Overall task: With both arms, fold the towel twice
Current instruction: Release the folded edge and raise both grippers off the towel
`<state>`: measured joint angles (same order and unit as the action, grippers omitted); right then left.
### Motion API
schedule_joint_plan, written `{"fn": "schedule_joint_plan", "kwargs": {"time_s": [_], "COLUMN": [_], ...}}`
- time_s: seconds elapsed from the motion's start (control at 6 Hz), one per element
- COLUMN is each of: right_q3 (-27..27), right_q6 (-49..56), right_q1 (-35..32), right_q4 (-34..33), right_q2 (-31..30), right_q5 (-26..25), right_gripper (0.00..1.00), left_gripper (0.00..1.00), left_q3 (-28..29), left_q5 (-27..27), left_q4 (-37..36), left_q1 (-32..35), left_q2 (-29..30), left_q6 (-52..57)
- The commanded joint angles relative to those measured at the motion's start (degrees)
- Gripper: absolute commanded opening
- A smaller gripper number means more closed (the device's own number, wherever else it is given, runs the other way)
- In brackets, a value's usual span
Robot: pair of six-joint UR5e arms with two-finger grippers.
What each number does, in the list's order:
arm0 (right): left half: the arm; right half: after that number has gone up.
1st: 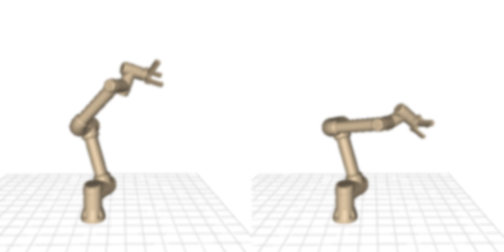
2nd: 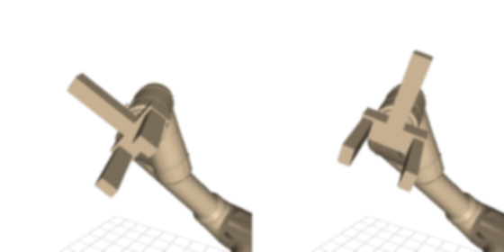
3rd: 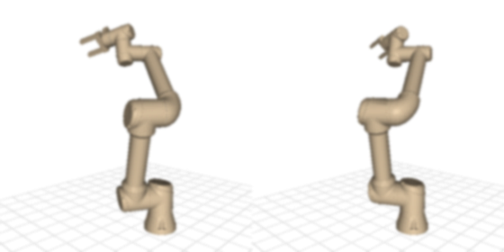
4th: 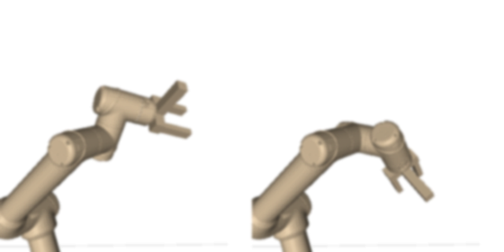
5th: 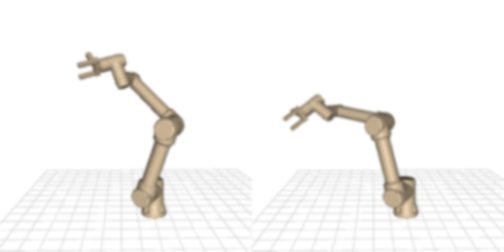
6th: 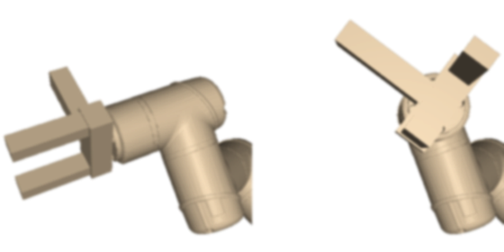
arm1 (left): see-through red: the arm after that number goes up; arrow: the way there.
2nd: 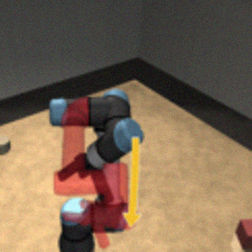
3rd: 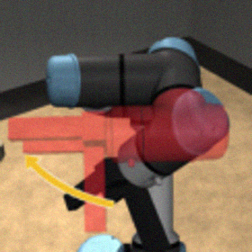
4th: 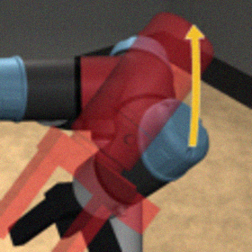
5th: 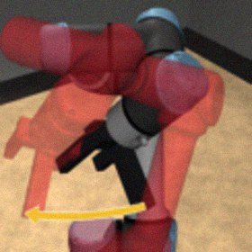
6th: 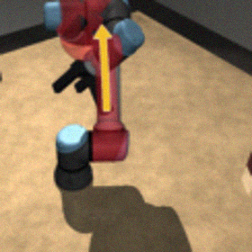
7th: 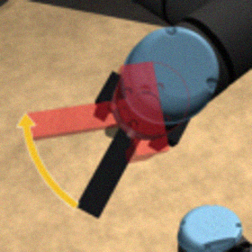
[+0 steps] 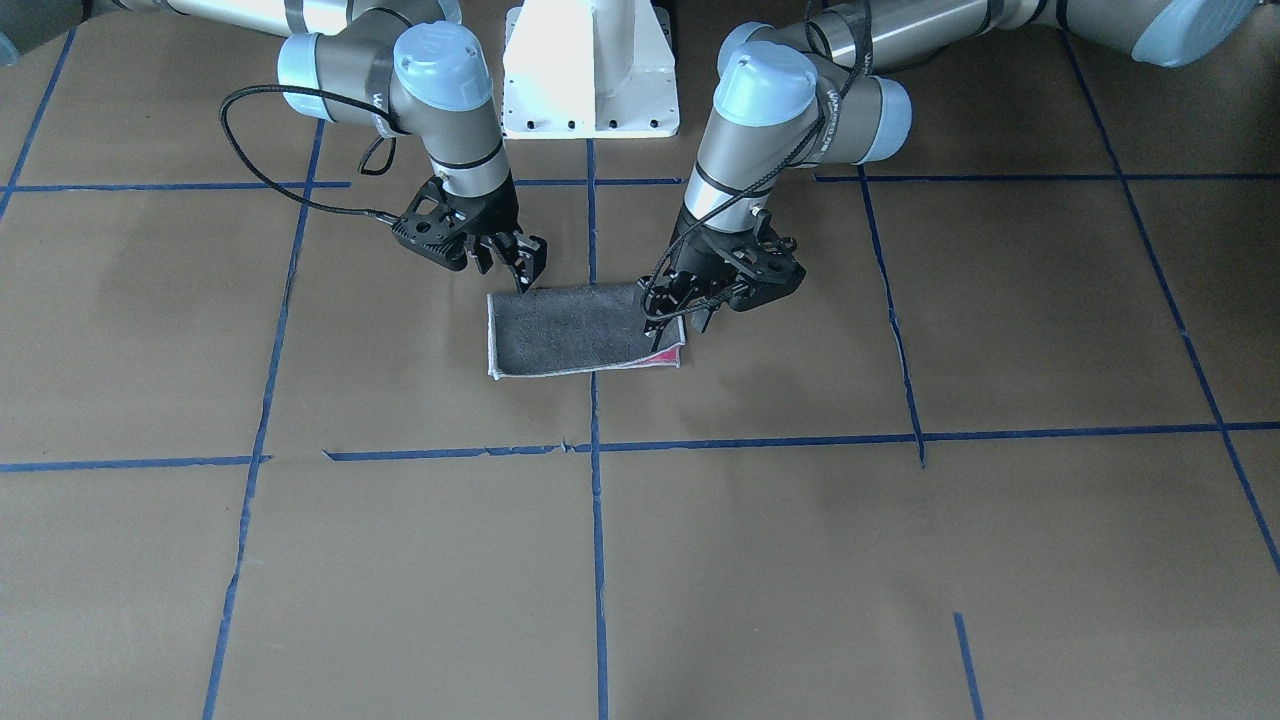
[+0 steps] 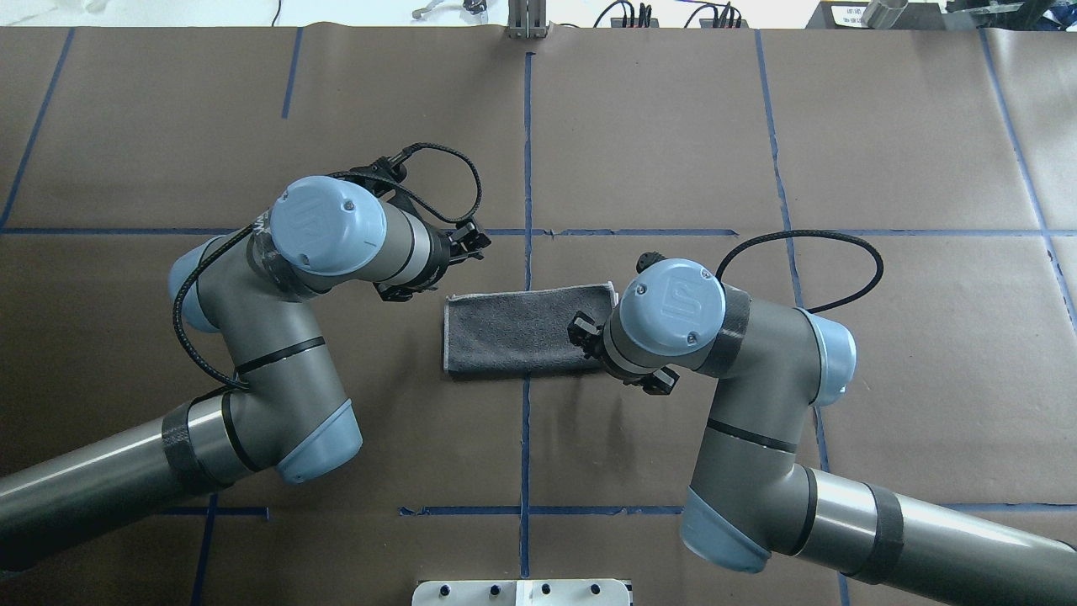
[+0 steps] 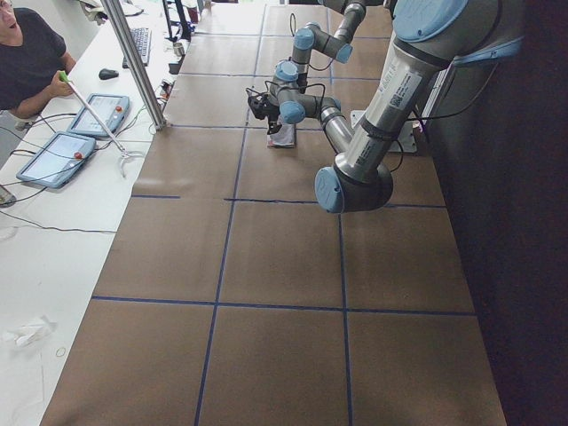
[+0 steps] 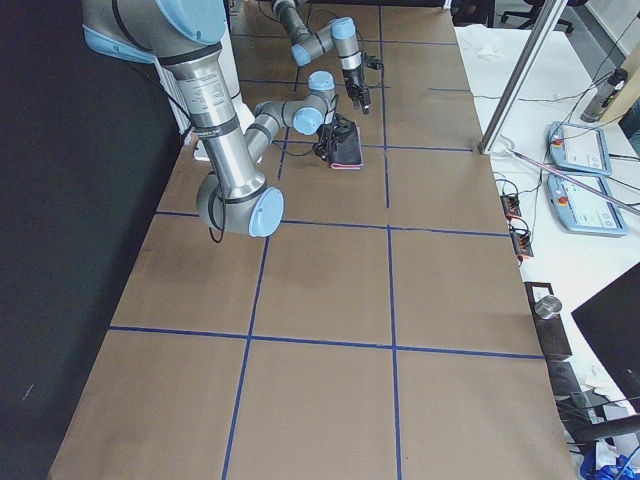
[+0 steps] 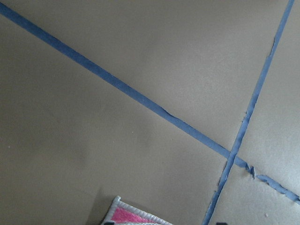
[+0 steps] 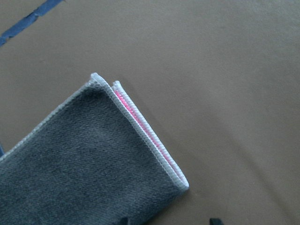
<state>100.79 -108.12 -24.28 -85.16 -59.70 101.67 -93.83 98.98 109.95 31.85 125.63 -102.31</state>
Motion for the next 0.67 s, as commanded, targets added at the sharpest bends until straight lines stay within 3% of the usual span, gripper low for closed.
{"fn": "schedule_joint_plan", "kwargs": {"time_s": [0.0,0.5], "right_q3": [0.1,0.8], "right_q6": [-3.6,-3.4], "right_q1": [-0.8,-4.0], "right_q4": [0.0,-0.4], "right_q2": [0.0,-0.1], "right_q5": [-0.2,0.1], "right_gripper": [0.65,0.66], "left_gripper": [0.78,0.78], "left_q3": [0.0,-1.0], "left_q5": [0.0,0.4], "left_q4": [0.0,-0.6], "left_q1": [0.1,-2.3], "left_q2": [-0.4,-1.8], "left_q6": [0.0,-1.9]}}
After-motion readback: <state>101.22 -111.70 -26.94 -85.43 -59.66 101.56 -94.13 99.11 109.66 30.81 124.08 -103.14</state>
